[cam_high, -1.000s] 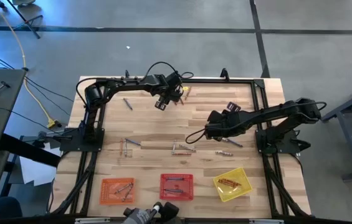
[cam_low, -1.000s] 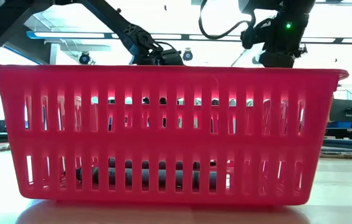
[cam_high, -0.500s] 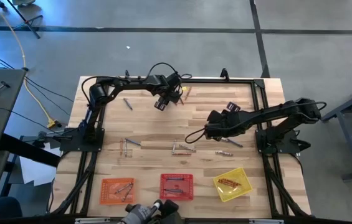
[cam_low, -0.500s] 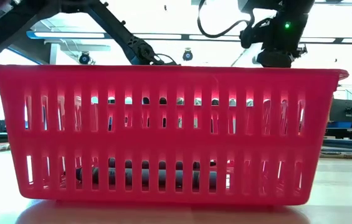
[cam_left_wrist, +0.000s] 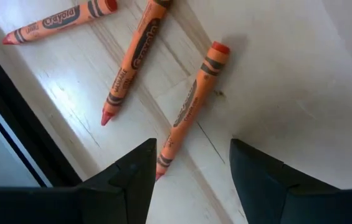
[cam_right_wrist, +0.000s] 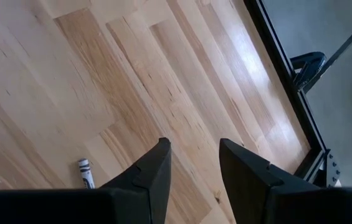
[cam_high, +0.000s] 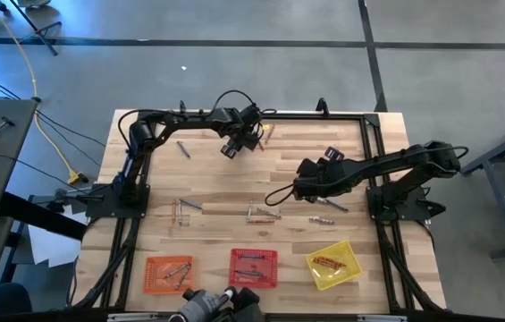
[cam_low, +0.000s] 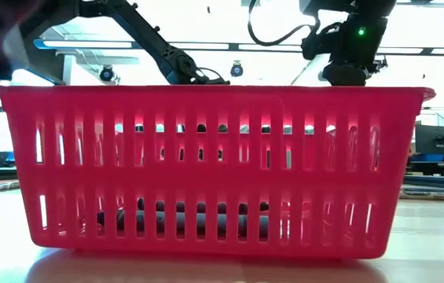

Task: Sort crayons
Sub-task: Put the orange crayon into the yellow bin

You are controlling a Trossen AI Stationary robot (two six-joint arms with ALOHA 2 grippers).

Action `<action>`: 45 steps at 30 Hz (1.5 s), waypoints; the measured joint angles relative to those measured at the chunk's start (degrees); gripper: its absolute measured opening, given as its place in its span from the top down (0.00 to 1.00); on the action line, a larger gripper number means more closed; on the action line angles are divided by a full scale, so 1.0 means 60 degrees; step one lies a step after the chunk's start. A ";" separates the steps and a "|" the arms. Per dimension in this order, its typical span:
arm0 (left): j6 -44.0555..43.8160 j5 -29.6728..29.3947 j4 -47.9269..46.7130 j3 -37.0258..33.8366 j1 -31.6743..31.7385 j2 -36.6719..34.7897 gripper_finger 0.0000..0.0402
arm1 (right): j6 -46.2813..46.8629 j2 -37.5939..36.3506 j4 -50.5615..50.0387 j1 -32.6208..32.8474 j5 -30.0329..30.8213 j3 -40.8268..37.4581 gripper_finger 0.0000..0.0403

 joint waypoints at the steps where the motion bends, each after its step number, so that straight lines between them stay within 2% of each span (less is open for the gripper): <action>1: -0.0011 0.0004 -0.0062 0.0087 0.0000 0.0012 0.54 | -0.0002 0.0000 0.0000 0.0000 -0.0004 0.0000 0.68; 12: 0.0121 0.0107 -0.0803 0.0400 0.0002 0.0025 0.54 | -0.0003 0.0000 0.0036 0.0000 -0.0001 0.0000 0.68; 28: 0.0861 0.0104 -0.0734 0.0470 0.0041 0.0431 0.54 | -0.0081 0.0000 0.0151 0.0000 0.0006 0.0000 0.68; 38: 0.0803 -0.0005 -0.1091 0.1751 0.0137 0.0750 0.54 | -0.0300 0.0000 0.0430 0.0000 0.0028 0.0000 0.68; 45: 0.0609 -0.0144 -0.2756 0.2786 0.0120 0.1735 0.54 | -0.0329 0.0000 0.0403 0.0000 0.0028 0.0000 0.68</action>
